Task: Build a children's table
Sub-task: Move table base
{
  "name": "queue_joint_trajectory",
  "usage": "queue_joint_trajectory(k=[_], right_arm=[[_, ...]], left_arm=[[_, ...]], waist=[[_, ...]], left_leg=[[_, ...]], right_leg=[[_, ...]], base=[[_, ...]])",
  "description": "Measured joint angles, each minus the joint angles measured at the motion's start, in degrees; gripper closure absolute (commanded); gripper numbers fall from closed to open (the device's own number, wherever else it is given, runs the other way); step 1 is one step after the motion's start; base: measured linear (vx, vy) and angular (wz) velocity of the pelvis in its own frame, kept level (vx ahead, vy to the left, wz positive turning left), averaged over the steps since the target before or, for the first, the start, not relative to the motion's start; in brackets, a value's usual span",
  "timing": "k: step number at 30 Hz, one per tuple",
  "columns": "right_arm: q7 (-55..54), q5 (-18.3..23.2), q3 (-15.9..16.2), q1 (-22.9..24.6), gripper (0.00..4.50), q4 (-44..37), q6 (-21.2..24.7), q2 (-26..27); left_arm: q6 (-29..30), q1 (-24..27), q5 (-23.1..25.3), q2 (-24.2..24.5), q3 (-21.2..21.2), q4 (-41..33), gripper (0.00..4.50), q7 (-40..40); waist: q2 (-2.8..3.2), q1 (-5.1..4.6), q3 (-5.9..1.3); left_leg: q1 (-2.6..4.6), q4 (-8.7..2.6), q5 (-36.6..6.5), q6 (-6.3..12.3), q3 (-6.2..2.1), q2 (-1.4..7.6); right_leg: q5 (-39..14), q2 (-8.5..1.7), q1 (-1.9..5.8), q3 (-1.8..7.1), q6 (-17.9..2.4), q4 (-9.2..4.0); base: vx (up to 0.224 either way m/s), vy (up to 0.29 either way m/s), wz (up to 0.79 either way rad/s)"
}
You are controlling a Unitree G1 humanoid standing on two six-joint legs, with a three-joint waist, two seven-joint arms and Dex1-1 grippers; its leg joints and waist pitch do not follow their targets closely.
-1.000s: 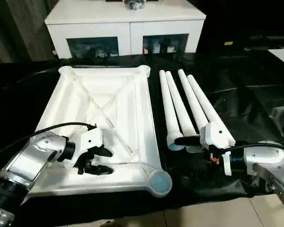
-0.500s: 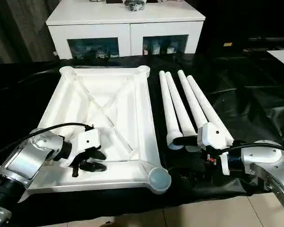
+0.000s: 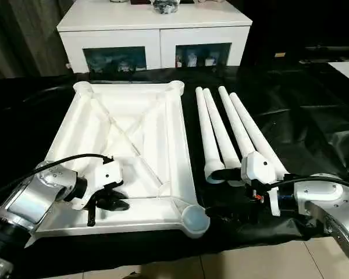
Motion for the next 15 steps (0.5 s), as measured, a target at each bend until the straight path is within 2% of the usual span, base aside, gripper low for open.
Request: queue_joint_trajectory(k=[2, 9, 15], right_arm=[[-0.10, 0.04, 0.00, 0.00, 0.28, -0.02, -0.01, 0.50], [-1.26, 0.01, -0.19, 0.00, 0.28, 0.00, -0.04, 0.95], [-1.45, -0.71, -0.20, -0.83, 0.28, 0.91, -0.40, 1.62]], left_arm=[[0.71, 0.97, -0.02, -0.43, 0.80, -0.98, 4.33, 1.76], [4.21, 2.96, 0.08, -0.87, 4.14, -2.63, 4.46, 8.58], [6.14, 3.48, 0.77, -2.87, 6.80, -3.12, 4.46, 13.98]], waist=[[0.01, -0.09, 0.00], [-0.04, -1.71, -0.03], [-0.05, -1.26, -0.03]], left_leg=[[0.02, 0.00, 0.00, 0.00, 0.00, 0.01], [0.15, -0.02, 0.01, -0.03, 0.02, 0.07], [-0.03, -0.06, 0.01, -0.03, 0.03, 0.09]], right_leg=[[0.00, 0.00, 0.00, 0.01, 0.00, 0.00], [0.14, 0.00, -0.21, -0.02, -0.01, -0.01], [0.13, 0.03, -0.44, -0.03, -0.01, -0.11]], base=[[0.000, 0.000, 0.00], [0.000, 0.000, 0.00], [0.000, 0.000, 0.00]])
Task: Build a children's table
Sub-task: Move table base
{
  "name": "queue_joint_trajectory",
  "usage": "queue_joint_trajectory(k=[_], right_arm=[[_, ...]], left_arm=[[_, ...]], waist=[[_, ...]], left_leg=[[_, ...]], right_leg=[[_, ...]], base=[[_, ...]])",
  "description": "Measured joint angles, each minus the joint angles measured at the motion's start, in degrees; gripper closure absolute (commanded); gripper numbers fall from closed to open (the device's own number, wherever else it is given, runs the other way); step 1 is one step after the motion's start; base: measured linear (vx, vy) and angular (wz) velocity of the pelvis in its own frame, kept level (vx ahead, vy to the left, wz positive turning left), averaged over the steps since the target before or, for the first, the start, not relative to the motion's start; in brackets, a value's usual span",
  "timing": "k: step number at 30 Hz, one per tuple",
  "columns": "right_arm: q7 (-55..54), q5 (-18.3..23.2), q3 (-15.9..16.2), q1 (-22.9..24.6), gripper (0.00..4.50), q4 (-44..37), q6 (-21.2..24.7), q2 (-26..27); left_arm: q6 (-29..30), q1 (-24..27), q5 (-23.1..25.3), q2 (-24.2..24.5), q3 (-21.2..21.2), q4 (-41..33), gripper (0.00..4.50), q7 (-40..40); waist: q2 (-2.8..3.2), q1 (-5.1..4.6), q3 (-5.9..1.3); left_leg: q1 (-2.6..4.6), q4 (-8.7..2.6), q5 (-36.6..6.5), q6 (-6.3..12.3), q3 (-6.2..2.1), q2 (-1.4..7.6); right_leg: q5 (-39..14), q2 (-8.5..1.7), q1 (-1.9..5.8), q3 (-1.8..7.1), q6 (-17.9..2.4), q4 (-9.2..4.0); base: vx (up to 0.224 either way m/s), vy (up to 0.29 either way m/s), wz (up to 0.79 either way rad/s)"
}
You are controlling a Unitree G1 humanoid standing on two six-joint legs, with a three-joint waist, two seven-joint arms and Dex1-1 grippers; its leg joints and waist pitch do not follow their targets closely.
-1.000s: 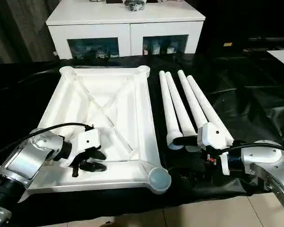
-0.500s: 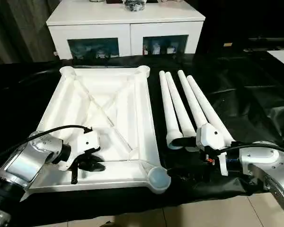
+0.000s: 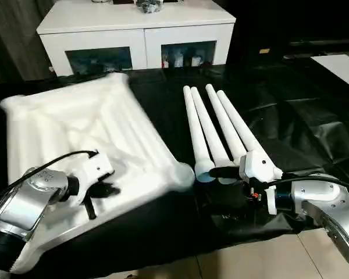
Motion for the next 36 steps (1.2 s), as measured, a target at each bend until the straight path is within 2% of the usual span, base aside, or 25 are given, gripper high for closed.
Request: queue_joint_trajectory(k=[7, 11, 17, 20, 22, 24, 28, 30, 32, 33, 36], right_arm=[[-2.32, -1.50, 0.00, -1.62, 0.28, 1.71, -1.43, 1.42], [-4.81, -2.97, -0.42, -1.61, 0.28, 2.50, -1.56, 2.22], [-9.06, -4.48, -1.70, -1.70, 0.28, 3.59, -1.55, 4.04], [-10.88, -3.94, -2.49, -1.71, 0.28, 3.44, 1.12, 4.99], [-11.47, -3.24, -3.15, -1.71, 0.28, 3.42, 2.56, 5.65], [-12.40, -2.92, -3.94, -1.73, 0.28, 3.37, 3.87, 6.36], [-17.37, -2.99, -4.84, -3.03, 0.28, 3.81, 7.30, 10.41], [-20.50, -2.72, -5.99, -4.89, 0.28, 4.84, 9.53, 13.16], [-22.92, -1.95, -7.28, -6.85, 0.06, 6.57, 11.57, 15.18], [-24.88, -1.85, -8.20, -8.96, 0.00, 8.82, 13.26, 17.22], [-28.30, -3.12, -8.35, -15.64, 0.00, 16.16, 16.48, 19.86]], left_arm=[[-0.19, -1.68, 1.86, -3.35, -0.62, 1.14, 4.46, 5.07], [0.20, -3.13, 3.60, -6.04, -0.79, 2.19, 4.46, 8.12], [0.21, -3.67, 4.57, -7.02, -1.31, 2.39, 4.46, 9.37], [2.00, -3.30, 3.30, -6.81, -0.59, 1.52, 3.99, 9.16], [2.62, -2.39, 1.48, -6.60, 1.42, 0.93, 3.99, 8.67], [2.37, -1.83, 0.03, -5.94, 2.74, -0.27, 3.68, 7.97], [2.38, -0.83, -1.81, -3.72, 5.67, -3.44, 3.37, 6.36], [2.38, 0.02, -1.93, -2.60, 6.23, -4.84, 3.16, 6.29], [2.47, 0.87, -2.06, -1.76, 7.21, -5.45, 3.02, 6.32], [2.57, 1.69, -2.22, -0.40, 7.60, -6.06, 2.91, 6.20], [2.62, 2.86, -2.71, 1.69, 9.13, -7.52, 2.63, 5.11]], waist=[[0.00, 1.03, 0.00], [0.02, 1.07, 0.01], [0.14, 1.14, -0.02], [0.15, 1.10, -0.02], [0.12, 0.90, 0.00], [0.04, 0.89, 0.03], [-0.03, 0.83, 0.06], [-0.08, 0.72, 0.08], [-0.11, 0.74, 0.08], [-0.18, 0.57, 0.10], [-0.23, 0.21, 0.11]], left_leg=[[0.01, 0.01, 0.00, 0.00, 0.05, 0.01], [0.01, 0.02, 0.00, -0.01, 0.07, 0.00], [-0.02, 0.01, 0.00, -0.01, 0.08, 0.00], [-0.04, 0.00, 0.00, -0.01, 0.08, 0.00], [-0.09, 0.01, 0.00, -0.01, 0.09, 0.01], [-0.12, 0.01, 0.00, 0.00, 0.09, 0.03], [-0.11, 0.00, 0.00, -0.01, 0.10, 0.04], [-0.09, 0.00, 0.01, -0.01, 0.10, 0.03], [-0.07, 0.00, 0.04, -0.06, 0.10, 0.03], [-0.06, -0.01, 0.10, -0.17, 0.10, 0.04], [-0.08, -0.07, 0.15, -0.26, 0.10, 0.03]], right_leg=[[0.09, -0.01, 0.01, 0.01, -0.09, 0.00], [0.16, -0.01, 0.00, 0.05, -0.07, 0.01], [0.16, -0.01, -0.02, 0.04, -0.07, -0.02], [0.16, -0.01, -0.03, 0.04, -0.06, -0.07], [0.15, 0.00, -0.08, 0.05, -0.06, -0.09], [0.15, 0.01, -0.10, 0.03, -0.06, -0.13], [0.15, 0.03, -0.10, 0.04, -0.06, -0.13], [0.16, 0.03, -0.11, 0.05, -0.06, -0.10], [0.16, 0.03, -0.11, 0.06, -0.06, -0.07], [0.16, 0.03, -0.13, 0.05, -0.05, -0.03], [0.18, 0.03, -0.19, 0.05, -0.05, 0.01]], base=[[0.000, 0.000, 0.00], [0.000, 0.000, 0.00], [0.000, 0.000, 0.00], [0.000, 0.000, 0.00], [0.000, 0.000, 0.00], [0.000, 0.000, 0.00], [0.000, 0.000, 0.00], [0.000, 0.000, 0.00], [0.000, 0.000, 0.00], [0.000, 0.000, 0.00], [0.000, 0.000, 0.00]])
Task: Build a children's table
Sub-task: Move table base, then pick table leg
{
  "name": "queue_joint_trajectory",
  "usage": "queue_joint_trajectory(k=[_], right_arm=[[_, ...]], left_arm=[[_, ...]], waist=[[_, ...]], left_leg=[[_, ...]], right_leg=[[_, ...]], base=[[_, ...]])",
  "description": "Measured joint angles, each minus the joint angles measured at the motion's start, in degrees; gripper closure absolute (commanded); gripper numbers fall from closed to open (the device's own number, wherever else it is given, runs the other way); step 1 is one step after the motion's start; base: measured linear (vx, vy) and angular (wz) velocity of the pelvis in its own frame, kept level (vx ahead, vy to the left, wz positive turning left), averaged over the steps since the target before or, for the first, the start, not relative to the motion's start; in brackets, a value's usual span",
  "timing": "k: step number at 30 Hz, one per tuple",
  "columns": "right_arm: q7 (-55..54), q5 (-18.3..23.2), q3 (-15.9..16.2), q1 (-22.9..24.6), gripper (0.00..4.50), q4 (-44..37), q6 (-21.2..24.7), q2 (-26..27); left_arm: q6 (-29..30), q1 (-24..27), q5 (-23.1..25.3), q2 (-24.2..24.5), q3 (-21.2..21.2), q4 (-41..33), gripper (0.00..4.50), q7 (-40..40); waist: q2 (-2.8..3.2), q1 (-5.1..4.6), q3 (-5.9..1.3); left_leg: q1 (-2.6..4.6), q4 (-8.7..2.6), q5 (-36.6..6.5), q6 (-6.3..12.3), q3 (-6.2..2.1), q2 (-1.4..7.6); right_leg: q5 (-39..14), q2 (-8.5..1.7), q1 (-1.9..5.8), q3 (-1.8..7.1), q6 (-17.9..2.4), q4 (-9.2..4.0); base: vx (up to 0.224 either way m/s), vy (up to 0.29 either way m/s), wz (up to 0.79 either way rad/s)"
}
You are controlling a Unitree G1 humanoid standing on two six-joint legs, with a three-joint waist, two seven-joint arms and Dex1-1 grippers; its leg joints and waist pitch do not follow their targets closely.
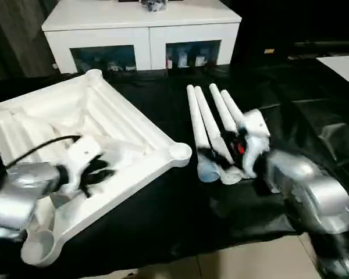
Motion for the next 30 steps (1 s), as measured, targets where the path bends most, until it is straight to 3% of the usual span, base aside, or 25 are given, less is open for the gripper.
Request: queue_joint_trajectory(k=[4, 7, 13, 16, 21, 29, 30], right_arm=[[-1.61, -2.91, 1.69, -8.15, 0.00, 11.42, 0.27, 2.29], [-2.17, -3.99, 2.80, -14.67, 0.00, 22.19, 0.13, 4.69], [-2.70, -7.33, 4.49, -22.17, 0.00, 36.43, 1.14, 5.56], [-2.63, -8.26, 4.57, -23.56, 0.00, 40.36, 2.16, 5.53], [-0.34, -8.58, 4.96, -26.53, 0.00, 45.85, 2.26, 5.85], [3.36, -7.93, 4.34, -28.76, 0.00, 51.55, 0.61, 7.57], [3.74, -8.11, 4.34, -29.13, 0.17, 52.51, 0.09, 7.70]], left_arm=[[-0.02, 0.41, -2.05, -0.67, 0.98, -3.03, 2.30, -1.17], [0.78, 0.30, -5.07, -5.26, 0.79, -7.63, 1.98, -0.67], [5.05, 1.13, -10.47, -8.73, -0.32, -16.49, 1.98, 0.00], [7.36, 2.23, -13.29, -8.84, -1.47, -21.05, 1.98, -0.81], [10.22, 2.29, -15.51, -8.48, -1.48, -25.39, 1.98, -1.31], [11.09, 1.73, -16.01, -7.25, -1.48, -26.59, 1.98, -1.04], [11.46, 1.73, -16.06, -7.20, -1.48, -26.59, 1.93, -0.76]], waist=[[-0.05, 0.40, 0.02], [-0.11, 0.55, 0.06], [-1.01, 0.61, 0.40], [-1.47, 0.62, 0.56], [-1.59, 0.56, 0.56], [-1.71, 0.78, 0.47], [-1.73, 0.82, 0.46]], left_leg=[[-0.03, -0.03, 0.05, -0.08, 0.00, 0.00], [-0.11, -0.02, 0.07, -0.12, 0.02, 0.00], [-0.15, -0.10, 0.15, -0.22, 0.03, 0.08], [-0.17, -0.09, 0.15, -0.23, 0.04, 0.09], [-0.10, -0.08, 0.21, -0.32, 0.06, 0.15], [-0.02, -0.07, 0.24, -0.38, 0.07, 0.19], [-0.02, -0.06, 0.25, -0.38, 0.07, 0.19]], right_leg=[[0.00, 0.00, -0.01, -0.01, 0.00, -0.01], [0.00, -0.01, -0.04, -0.01, 0.00, -0.02], [-0.01, 0.03, -0.11, -0.10, -0.01, -0.01], [-0.01, 0.05, -0.12, -0.10, -0.01, 0.00], [0.00, 0.07, -0.12, -0.09, -0.02, 0.10], [0.02, 0.10, -0.03, -0.11, -0.05, 0.12], [0.03, 0.10, -0.02, -0.11, -0.06, 0.12]], base=[[0.000, 0.000, 0.00], [0.000, 0.000, 0.00], [0.000, 0.000, 0.00], [0.000, 0.000, 0.00], [0.000, 0.000, 0.00], [0.000, 0.000, 0.00], [0.000, 0.000, 0.00]])
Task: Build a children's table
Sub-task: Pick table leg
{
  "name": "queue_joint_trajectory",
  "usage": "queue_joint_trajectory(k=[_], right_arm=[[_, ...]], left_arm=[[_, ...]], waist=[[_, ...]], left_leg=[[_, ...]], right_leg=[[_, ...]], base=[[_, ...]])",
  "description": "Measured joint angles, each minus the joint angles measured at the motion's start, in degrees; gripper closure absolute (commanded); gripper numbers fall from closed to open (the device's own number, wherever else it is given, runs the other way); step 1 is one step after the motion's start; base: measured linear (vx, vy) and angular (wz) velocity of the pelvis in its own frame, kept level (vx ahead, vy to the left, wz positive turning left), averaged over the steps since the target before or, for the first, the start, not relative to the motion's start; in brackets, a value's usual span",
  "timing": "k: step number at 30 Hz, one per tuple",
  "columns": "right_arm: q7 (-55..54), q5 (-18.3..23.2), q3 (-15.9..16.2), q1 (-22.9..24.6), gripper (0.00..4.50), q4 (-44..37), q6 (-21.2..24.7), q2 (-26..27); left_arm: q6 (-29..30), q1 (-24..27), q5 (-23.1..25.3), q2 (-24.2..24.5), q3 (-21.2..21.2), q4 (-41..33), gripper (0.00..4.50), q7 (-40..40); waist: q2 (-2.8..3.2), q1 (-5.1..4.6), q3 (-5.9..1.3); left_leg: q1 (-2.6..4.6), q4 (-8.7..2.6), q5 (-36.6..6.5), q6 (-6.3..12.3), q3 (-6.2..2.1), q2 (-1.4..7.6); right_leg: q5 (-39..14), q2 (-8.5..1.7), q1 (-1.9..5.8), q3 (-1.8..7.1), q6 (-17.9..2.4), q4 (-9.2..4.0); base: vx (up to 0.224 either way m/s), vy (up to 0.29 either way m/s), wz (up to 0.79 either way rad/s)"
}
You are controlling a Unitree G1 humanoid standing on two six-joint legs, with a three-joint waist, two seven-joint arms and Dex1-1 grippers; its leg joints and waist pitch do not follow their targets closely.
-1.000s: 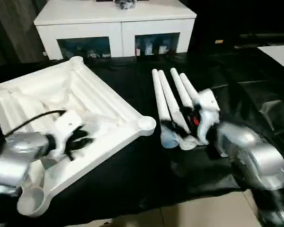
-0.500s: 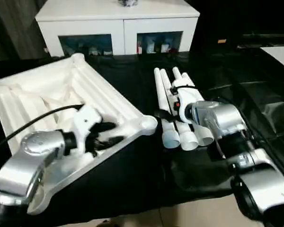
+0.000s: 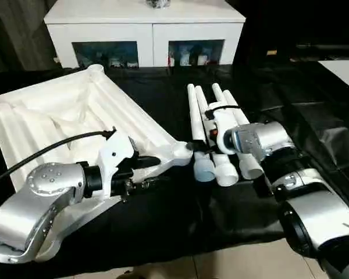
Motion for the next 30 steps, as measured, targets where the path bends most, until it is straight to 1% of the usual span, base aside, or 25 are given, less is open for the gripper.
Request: queue_joint_trajectory(k=[2, 4, 6, 8, 9, 10, 13, 14, 17, 19, 20, 21, 23, 24, 25, 28, 30], right_arm=[[0.46, -0.13, 0.00, -0.32, 0.17, 1.16, -0.69, 0.11], [1.23, -0.48, 0.05, -0.69, 0.45, 3.00, -1.12, 0.16], [1.95, -0.80, -0.15, -0.70, 0.52, 5.17, -1.78, 0.23], [2.64, -0.85, -0.12, -1.05, 0.74, 5.92, -1.97, 0.23], [3.12, -1.25, 0.01, -1.40, 0.74, 6.42, -2.12, 0.23], [3.47, -1.35, 0.12, -1.56, 0.88, 6.76, -2.24, 0.23], [4.30, -1.75, 0.26, -1.67, 1.00, 7.47, -3.22, 0.21], [4.36, -1.87, 0.28, -1.69, 1.20, 7.59, -3.37, 0.21], [4.37, -2.06, 0.29, -1.75, 1.37, 8.03, -4.13, 0.21], [4.38, -2.34, 0.33, -2.06, 1.57, 8.78, -4.57, 0.18], [4.41, -2.56, 0.60, -2.36, 1.57, 9.27, -4.96, 0.09], [4.46, -3.21, 1.07, -2.53, 1.75, 9.51, -5.34, -0.06], [4.65, -3.92, 1.62, -2.83, 1.80, 9.71, -5.77, -0.47], [4.91, -4.33, 1.92, -2.88, 1.99, 9.86, -6.10, -0.85], [5.00, -4.63, 2.26, -2.91, 1.99, 10.01, -6.40, -1.25], [6.10, -6.07, 2.53, -3.07, 2.25, 10.62, -6.83, -2.99], [6.36, -6.87, 2.95, -3.51, 2.39, 11.26, -6.99, -3.64]], left_arm=[[0.59, 0.00, -0.14, 0.06, 0.00, 0.00, 1.93, 0.31], [1.04, -0.02, -0.39, 0.07, 0.00, -0.03, 1.92, 0.82], [1.47, -0.06, -0.48, 0.13, -0.01, -0.21, 1.92, 0.94], [1.67, -0.18, -0.55, 0.17, -0.02, -0.32, 1.92, 1.24], [1.70, -0.24, -0.58, 0.17, -0.03, -0.39, 1.92, 1.35], [1.71, -0.28, -0.61, 0.18, -0.03, -0.43, 1.92, 1.37], [1.72, -0.37, -0.83, 0.41, -0.10, -0.44, 1.92, 1.49], [1.72, -0.37, -0.82, 0.52, -0.13, -0.44, 1.92, 1.54], [1.72, -0.43, -0.82, 0.68, -0.26, -0.44, 1.92, 1.92], [1.72, -0.62, -0.82, 0.83, -0.27, -0.44, 1.92, 1.97], [1.72, -0.87, -0.82, 0.88, -0.27, -0.44, 1.92, 2.00], [1.72, -1.25, -0.82, 0.91, -0.26, -0.47, 1.92, 2.02], [1.72, -1.43, -0.83, 0.99, -0.27, -0.65, 1.92, 2.02], [1.72, -1.44, -0.86, 1.08, -0.34, -0.68, 1.92, 2.02], [1.73, -1.45, -0.86, 1.20, -0.37, -0.68, 1.92, 2.03], [1.72, -1.47, -0.89, 1.63, -0.39, -0.67, 1.92, 2.13], [1.72, -1.48, -0.93, 1.82, -0.39, -0.67, 1.92, 2.25]], waist=[[-0.07, 0.02, -0.05], [-0.08, 0.03, -0.05], [-0.06, 0.04, -0.04], [-0.05, 0.01, -0.04], [-0.05, 0.03, -0.04], [-0.05, 0.07, -0.04], [-0.05, 0.13, -0.04], [-0.06, 0.16, -0.04], [-0.07, 0.21, -0.05], [-0.06, 0.28, -0.05], [-0.06, 0.33, -0.05], [-0.06, 0.39, -0.05], [-0.05, 0.54, -0.05], [-0.05, 0.71, -0.05], [-0.05, 0.91, -0.05], [-0.05, 1.69, -0.05], [-0.06, 1.77, -0.05]], left_leg=[[0.02, 0.00, 0.00, -0.01, 0.00, 0.00], [0.02, 0.01, 0.01, -0.02, 0.00, 0.00], [0.00, 0.01, 0.01, -0.02, 0.00, 0.00], [0.01, 0.01, 0.02, -0.03, 0.01, 0.01], [0.00, 0.01, 0.02, -0.03, 0.01, 0.03], [0.00, 0.01, 0.02, -0.03, 0.01, 0.03], [0.00, 0.02, 0.02, -0.03, 0.02, 0.02], [0.00, 0.02, 0.02, -0.03, 0.02, 0.02], [0.02, 0.03, 0.02, -0.03, 0.02, 0.02], [0.03, 0.03, 0.02, -0.03, 0.02, 0.02], [0.02, 0.03, 0.02, -0.03, 0.02, 0.03], [0.01, 0.03, 0.02, -0.03, 0.03, 0.03], [0.00, 0.03, 0.02, -0.03, 0.10, 0.03], [-0.01, 0.04, 0.02, -0.03, 0.14, 0.03], [-0.02, 0.04, 0.02, -0.03, 0.17, 0.02], [-0.04, 0.10, 0.02, -0.03, 0.22, 0.02], [-0.04, 0.12, 0.02, -0.03, 0.22, 0.03]], right_leg=[[0.01, 0.00, 0.02, -0.01, -0.01, 0.00], [0.02, 0.00, 0.04, -0.01, -0.03, 0.00], [0.03, -0.01, 0.03, -0.01, -0.06, 0.00], [0.04, -0.01, 0.03, -0.02, -0.06, 0.01], [0.04, -0.01, 0.03, -0.05, -0.06, 0.01], [0.04, -0.01, 0.03, -0.05, -0.06, 0.01], [0.04, -0.01, 0.03, -0.04, -0.06, 0.00], [0.04, -0.01, 0.05, -0.04, -0.06, 0.00], [0.05, -0.03, 0.08, -0.05, -0.08, 0.01], [0.06, -0.03, 0.12, -0.05, -0.09, 0.01], [0.06, -0.03, 0.14, -0.05, -0.10, 0.01], [0.06, -0.03, 0.18, -0.03, -0.10, 0.01], [0.06, -0.06, 0.22, 0.00, -0.10, 0.01], [0.06, -0.08, 0.27, 0.01, -0.10, 0.01], [0.06, -0.09, 0.27, 0.04, -0.10, 0.01], [0.06, -0.10, 0.30, 0.07, -0.10, 0.01], [0.06, -0.10, 0.31, 0.09, -0.09, 0.01]], base=[[0.000, 0.000, 0.00], [0.000, 0.000, 0.00], [0.000, 0.000, 0.00], [0.000, 0.000, 0.00], [0.000, 0.000, 0.00], [0.000, 0.000, 0.00], [0.000, 0.000, 0.00], [0.000, 0.000, 0.00], [0.000, 0.000, 0.00], [0.000, 0.000, 0.00], [0.000, 0.000, 0.00], [0.000, 0.000, 0.00], [0.000, 0.000, 0.00], [0.000, 0.000, 0.00], [0.000, 0.000, 0.00], [0.000, 0.000, 0.00], [0.000, 0.000, 0.00]])
